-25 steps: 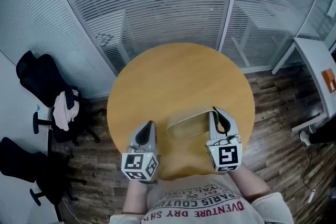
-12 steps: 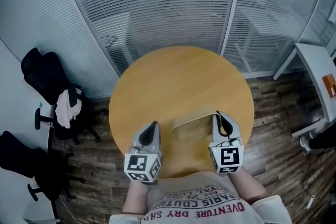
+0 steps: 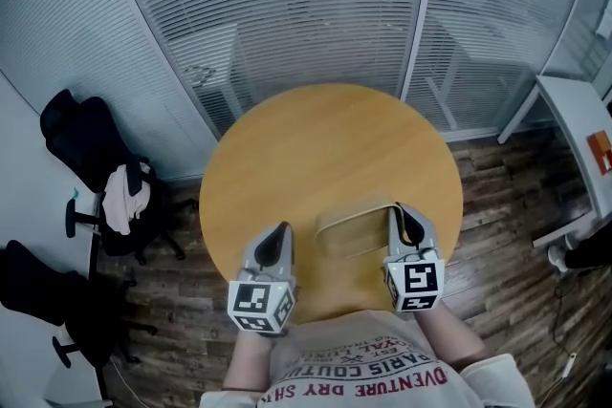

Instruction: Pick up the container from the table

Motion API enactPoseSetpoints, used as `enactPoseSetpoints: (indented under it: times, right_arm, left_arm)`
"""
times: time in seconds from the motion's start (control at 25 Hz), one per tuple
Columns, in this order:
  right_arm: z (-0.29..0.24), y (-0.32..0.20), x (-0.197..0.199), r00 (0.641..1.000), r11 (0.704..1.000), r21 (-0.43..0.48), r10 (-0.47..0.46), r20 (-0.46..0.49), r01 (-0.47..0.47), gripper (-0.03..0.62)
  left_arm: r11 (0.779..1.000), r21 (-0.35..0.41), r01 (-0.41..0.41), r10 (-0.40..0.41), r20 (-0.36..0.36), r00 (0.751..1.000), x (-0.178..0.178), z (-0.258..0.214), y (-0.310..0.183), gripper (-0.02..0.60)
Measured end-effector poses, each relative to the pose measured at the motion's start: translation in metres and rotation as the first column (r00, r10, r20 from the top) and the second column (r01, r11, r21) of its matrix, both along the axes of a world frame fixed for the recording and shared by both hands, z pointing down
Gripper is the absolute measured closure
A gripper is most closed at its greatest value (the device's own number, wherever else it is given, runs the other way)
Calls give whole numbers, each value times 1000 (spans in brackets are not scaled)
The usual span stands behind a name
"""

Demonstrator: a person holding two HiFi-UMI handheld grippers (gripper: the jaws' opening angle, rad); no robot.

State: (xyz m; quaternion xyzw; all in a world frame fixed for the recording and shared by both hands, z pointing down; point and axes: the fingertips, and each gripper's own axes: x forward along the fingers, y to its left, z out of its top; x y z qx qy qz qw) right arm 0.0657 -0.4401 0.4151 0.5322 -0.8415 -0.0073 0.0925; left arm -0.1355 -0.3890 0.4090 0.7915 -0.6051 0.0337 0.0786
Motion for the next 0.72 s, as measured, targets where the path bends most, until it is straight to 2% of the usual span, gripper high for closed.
enactPoseSetpoints:
  times: [0.44, 0.72]
  right_arm:
    - [-1, 5, -7, 1000, 1000, -22, -6, -13, 6, 589]
    - [0, 11, -11, 1000, 999, -32, -9, -14, 9, 589]
  left_arm:
    - [1000, 9, 28, -28, -4, 1000, -9, -3, 5, 575]
    - [998, 41, 40, -42, 46, 998, -7, -9, 10, 575]
